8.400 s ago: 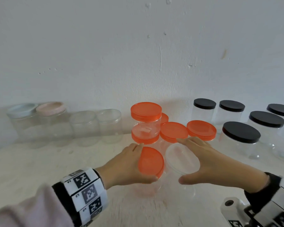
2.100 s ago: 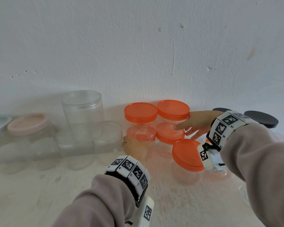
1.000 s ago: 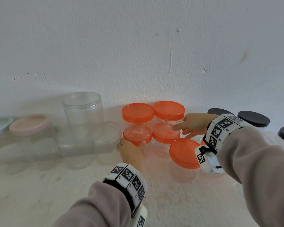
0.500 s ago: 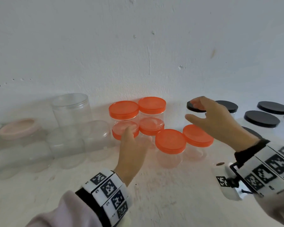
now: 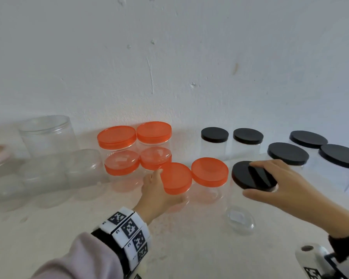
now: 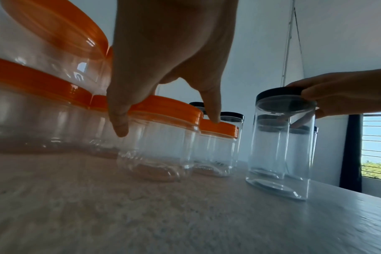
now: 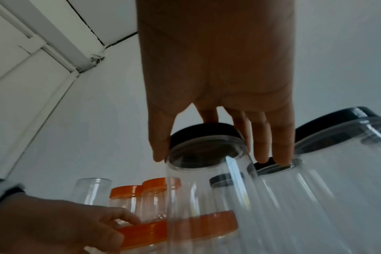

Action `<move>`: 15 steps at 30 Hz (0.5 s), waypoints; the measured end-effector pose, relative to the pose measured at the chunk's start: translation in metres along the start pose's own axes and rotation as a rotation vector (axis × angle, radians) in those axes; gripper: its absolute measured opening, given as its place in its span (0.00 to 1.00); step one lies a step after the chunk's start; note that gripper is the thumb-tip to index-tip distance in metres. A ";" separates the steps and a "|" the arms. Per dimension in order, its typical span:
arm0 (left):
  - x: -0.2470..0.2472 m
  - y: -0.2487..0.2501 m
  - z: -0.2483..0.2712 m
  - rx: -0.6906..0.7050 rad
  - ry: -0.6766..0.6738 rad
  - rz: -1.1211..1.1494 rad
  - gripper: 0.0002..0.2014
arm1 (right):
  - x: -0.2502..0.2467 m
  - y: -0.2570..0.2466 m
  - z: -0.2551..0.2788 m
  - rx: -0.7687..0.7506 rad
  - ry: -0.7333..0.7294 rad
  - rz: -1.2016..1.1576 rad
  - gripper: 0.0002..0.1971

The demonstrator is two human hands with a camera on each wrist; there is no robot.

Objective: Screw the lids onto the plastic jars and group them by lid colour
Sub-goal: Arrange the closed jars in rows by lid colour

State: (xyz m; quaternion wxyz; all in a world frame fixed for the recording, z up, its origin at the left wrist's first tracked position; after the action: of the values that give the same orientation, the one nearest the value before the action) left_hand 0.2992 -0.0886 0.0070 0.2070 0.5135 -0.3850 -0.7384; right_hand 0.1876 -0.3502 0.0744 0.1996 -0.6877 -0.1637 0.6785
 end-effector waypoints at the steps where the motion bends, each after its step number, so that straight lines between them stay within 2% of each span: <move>1: 0.004 0.001 -0.002 -0.011 0.017 -0.006 0.57 | -0.001 0.005 0.000 -0.025 0.009 -0.014 0.33; 9: 0.018 0.000 -0.010 0.020 0.242 0.080 0.54 | -0.012 0.042 -0.013 -0.092 0.130 -0.046 0.33; 15: 0.002 0.011 0.003 0.052 0.434 0.027 0.54 | -0.004 0.057 -0.020 -0.144 0.122 -0.064 0.34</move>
State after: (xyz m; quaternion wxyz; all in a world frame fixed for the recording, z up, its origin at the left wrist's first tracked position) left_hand 0.2944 -0.0959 0.0149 0.2815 0.6606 -0.3572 -0.5973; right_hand 0.2044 -0.4030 0.0496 0.1808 -0.7346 -0.2217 0.6152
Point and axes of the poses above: each hand's wrist, its own z-axis away from the middle knuckle, its own x-axis out of the palm, y = z × x, the point moved 2 cm from there along -z, towards the middle knuckle, and after that the axes turned 12 degrees about -y, right-handed, at the moved point
